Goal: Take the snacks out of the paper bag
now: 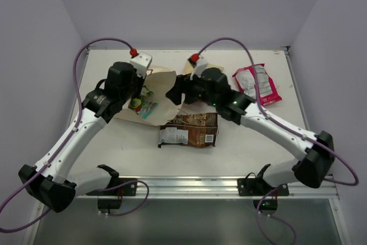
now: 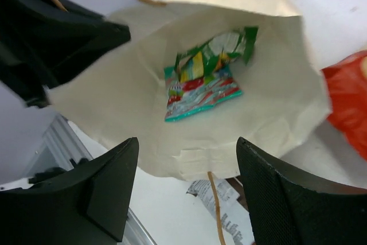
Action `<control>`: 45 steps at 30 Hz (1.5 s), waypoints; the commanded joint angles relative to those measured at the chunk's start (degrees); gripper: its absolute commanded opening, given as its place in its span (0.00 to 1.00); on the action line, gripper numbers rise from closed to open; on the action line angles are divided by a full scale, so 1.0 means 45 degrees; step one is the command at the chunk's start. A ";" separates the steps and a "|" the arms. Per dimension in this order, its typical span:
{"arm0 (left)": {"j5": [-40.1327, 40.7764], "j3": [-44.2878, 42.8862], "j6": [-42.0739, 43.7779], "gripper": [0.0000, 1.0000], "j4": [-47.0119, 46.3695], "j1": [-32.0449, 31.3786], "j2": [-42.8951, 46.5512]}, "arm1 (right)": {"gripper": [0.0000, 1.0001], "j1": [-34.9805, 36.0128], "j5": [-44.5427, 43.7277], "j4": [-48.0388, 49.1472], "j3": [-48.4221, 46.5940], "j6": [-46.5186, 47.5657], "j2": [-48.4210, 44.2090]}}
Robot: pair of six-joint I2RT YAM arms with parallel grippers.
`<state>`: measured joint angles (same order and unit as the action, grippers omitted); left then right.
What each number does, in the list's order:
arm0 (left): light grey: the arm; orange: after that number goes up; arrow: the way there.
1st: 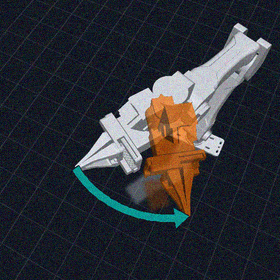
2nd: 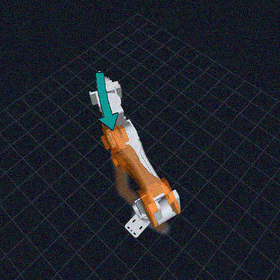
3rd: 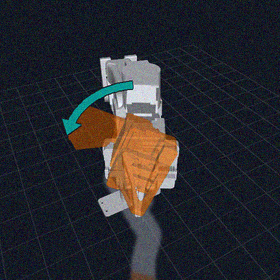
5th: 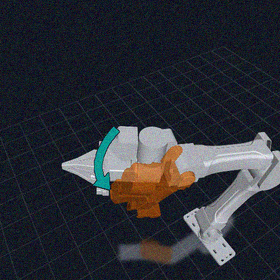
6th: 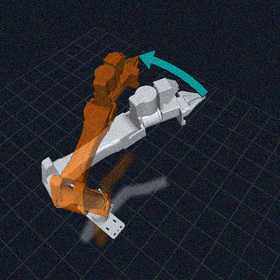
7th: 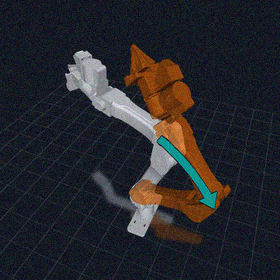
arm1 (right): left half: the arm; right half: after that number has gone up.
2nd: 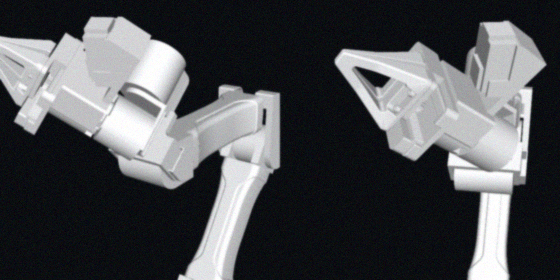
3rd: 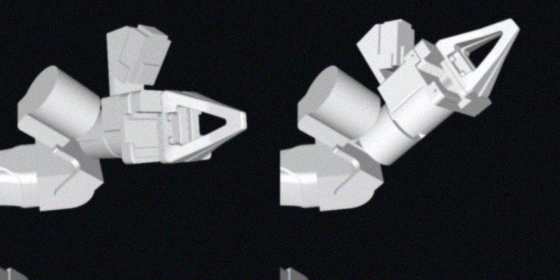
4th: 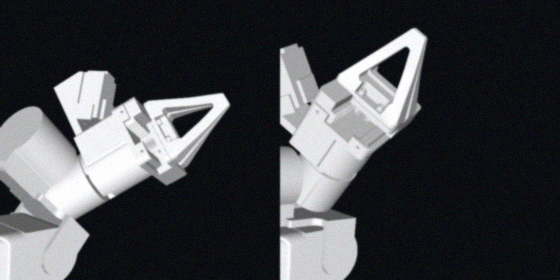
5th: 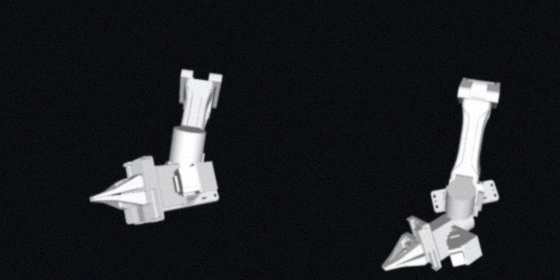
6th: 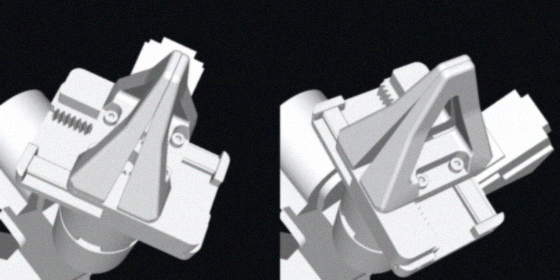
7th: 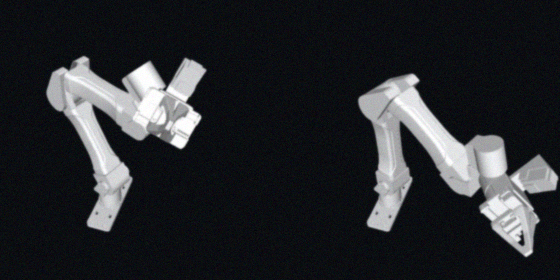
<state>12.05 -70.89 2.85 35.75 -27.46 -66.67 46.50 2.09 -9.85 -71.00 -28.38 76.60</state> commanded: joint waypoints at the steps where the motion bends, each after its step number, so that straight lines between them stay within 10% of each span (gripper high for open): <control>1: 0.0621 0.0499 0.0265 0.00 0.0669 0.0009 0.0558 | 0.71 0.1147 0.0552 0.1205 -0.0433 0.0330 0.1666; 22: 0.0485 -0.0885 -0.0497 0.00 0.0611 0.0009 0.0012 | 0.73 0.1776 -0.0109 0.7672 0.1360 -0.3829 0.5851; 45: -0.2620 -0.0730 -0.1668 0.00 0.0103 -0.0010 0.0285 | 0.79 0.1600 -0.1890 0.5666 -0.3770 -0.5684 1.0437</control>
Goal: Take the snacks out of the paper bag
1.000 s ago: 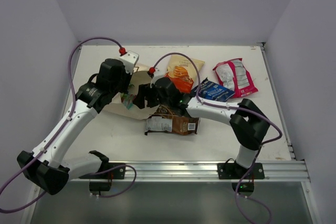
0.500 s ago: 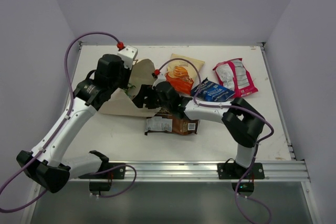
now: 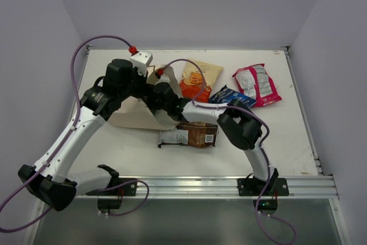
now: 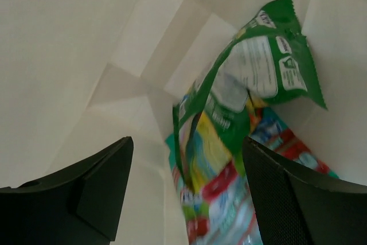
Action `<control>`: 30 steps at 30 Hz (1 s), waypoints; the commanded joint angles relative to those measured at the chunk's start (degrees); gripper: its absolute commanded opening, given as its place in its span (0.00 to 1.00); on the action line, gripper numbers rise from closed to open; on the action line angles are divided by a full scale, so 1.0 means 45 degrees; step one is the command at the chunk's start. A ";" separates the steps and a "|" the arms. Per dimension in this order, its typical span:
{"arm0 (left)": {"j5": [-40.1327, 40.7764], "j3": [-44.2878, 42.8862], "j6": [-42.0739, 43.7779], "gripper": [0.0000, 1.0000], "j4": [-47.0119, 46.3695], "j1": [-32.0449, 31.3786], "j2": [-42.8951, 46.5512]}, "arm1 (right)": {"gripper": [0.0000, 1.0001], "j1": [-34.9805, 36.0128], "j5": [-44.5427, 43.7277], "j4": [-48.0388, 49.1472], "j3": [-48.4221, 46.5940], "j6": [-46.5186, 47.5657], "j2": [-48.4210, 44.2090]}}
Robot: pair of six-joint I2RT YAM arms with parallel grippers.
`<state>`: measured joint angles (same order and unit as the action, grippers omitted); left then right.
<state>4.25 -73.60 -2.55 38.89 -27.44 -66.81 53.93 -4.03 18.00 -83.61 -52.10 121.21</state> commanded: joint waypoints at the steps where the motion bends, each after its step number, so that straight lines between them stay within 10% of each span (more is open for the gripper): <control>1: -0.1234 -0.0089 -0.0547 0.00 -0.0635 -0.0015 0.0334 | 0.80 -0.0051 -0.0549 -0.0736 -0.1318 -0.0531 0.0913; 9: -0.1941 0.0048 -0.0743 0.00 -0.0772 -0.0191 0.0509 | 0.74 -0.0168 -0.0745 -0.1889 -0.3097 -0.1021 0.2554; 19: -0.1278 0.0827 -0.0665 0.00 -0.0850 -0.0191 0.0959 | 0.00 -0.0227 0.0076 -0.1424 -0.2632 -0.0358 0.1936; 30: 0.1514 0.1844 -0.0684 0.00 -0.0753 -0.0191 0.1096 | 0.00 -0.0714 0.0388 -0.0211 0.0179 0.1576 -0.2264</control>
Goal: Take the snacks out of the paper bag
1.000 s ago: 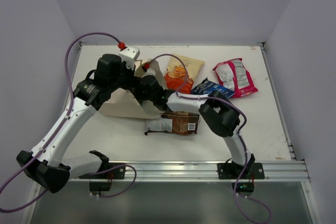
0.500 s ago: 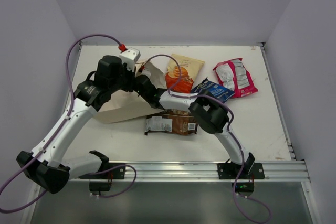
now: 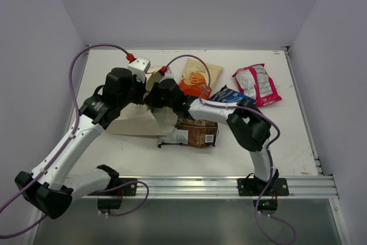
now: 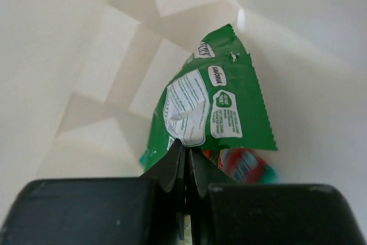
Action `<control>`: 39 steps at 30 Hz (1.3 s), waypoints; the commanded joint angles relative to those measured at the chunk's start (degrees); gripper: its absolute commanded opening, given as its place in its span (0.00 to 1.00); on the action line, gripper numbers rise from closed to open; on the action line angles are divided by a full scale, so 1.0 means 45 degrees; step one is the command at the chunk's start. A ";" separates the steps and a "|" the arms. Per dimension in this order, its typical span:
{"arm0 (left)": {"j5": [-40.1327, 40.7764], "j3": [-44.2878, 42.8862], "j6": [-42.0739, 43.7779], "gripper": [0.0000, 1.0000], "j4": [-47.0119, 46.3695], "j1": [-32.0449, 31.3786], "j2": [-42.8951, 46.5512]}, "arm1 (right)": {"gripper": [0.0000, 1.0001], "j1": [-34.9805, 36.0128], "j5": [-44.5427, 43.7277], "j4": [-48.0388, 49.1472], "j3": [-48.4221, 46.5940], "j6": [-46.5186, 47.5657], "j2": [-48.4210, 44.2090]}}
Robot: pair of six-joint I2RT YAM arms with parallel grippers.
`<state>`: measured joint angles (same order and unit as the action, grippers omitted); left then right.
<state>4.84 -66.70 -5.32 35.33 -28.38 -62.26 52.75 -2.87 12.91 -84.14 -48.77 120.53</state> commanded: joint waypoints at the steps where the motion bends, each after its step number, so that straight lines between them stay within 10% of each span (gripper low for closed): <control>1: 0.1617 0.0329 -0.0048 0.00 0.0039 0.0037 0.0027 | 0.00 -0.0511 0.0228 0.0902 0.0473 0.0955 -0.2445; 13: 0.2889 -0.0002 0.0323 0.00 -0.0761 0.0565 -0.1008 | 0.00 -0.2131 0.0541 -0.1694 0.3928 0.2442 -0.8961; 23: 0.2147 -0.0530 0.0694 0.00 -0.1055 0.0623 -0.1067 | 0.00 -0.6794 -0.0417 -0.4936 0.9514 0.0547 -1.5174; 34: 0.0879 -0.1623 0.1124 0.00 -0.0645 0.0623 -0.1008 | 0.00 -0.9437 0.1244 -0.6111 1.3306 -0.1446 -1.5655; 39: 0.0273 -0.1702 0.1631 0.00 -0.0567 0.0623 -0.0755 | 0.51 -0.9496 0.0914 -0.7839 1.2569 -0.1486 -1.4987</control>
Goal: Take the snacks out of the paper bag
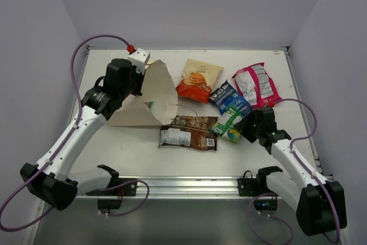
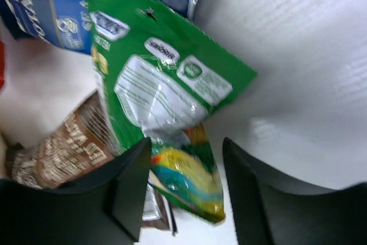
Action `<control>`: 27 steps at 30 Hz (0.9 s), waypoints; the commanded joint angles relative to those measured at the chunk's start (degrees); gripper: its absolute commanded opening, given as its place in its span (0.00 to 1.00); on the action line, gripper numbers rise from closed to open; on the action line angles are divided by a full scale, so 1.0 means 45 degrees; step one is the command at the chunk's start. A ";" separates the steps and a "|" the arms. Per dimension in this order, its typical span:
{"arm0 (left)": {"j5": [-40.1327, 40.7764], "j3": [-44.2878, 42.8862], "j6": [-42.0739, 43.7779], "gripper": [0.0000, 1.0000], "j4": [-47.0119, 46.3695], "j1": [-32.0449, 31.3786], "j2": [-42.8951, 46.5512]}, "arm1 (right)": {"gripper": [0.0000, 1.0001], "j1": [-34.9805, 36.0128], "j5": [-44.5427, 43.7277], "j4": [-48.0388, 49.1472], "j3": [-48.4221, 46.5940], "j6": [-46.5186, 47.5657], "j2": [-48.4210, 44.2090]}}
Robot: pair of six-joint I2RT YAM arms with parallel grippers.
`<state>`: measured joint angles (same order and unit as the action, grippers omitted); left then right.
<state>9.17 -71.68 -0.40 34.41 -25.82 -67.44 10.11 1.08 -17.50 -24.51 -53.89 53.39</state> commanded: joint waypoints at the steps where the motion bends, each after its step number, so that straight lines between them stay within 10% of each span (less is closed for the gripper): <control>1: -0.0845 -0.0595 0.0539 0.00 -0.0343 0.0055 0.0455 | 0.59 -0.0020 -0.0740 -0.1614 -0.0995 -0.0117 -0.0492; 6: -0.1100 -0.0477 0.0754 0.00 -0.0109 0.0055 0.0709 | 0.93 0.0194 -0.2037 -0.3494 -0.3670 0.1036 -0.2116; 17: -0.1569 -0.0399 0.0891 0.00 -0.0030 0.0055 0.0982 | 0.94 0.6749 -0.0825 0.1541 -0.7421 0.2776 0.3151; 27: -0.2506 -0.0009 0.0833 0.00 -0.0167 0.0036 0.1334 | 0.93 0.9276 -0.1119 0.3790 -1.0938 0.1528 0.9519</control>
<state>0.47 -71.48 2.63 35.77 -25.85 -62.92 50.72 -3.01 -5.41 -69.80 -44.60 93.21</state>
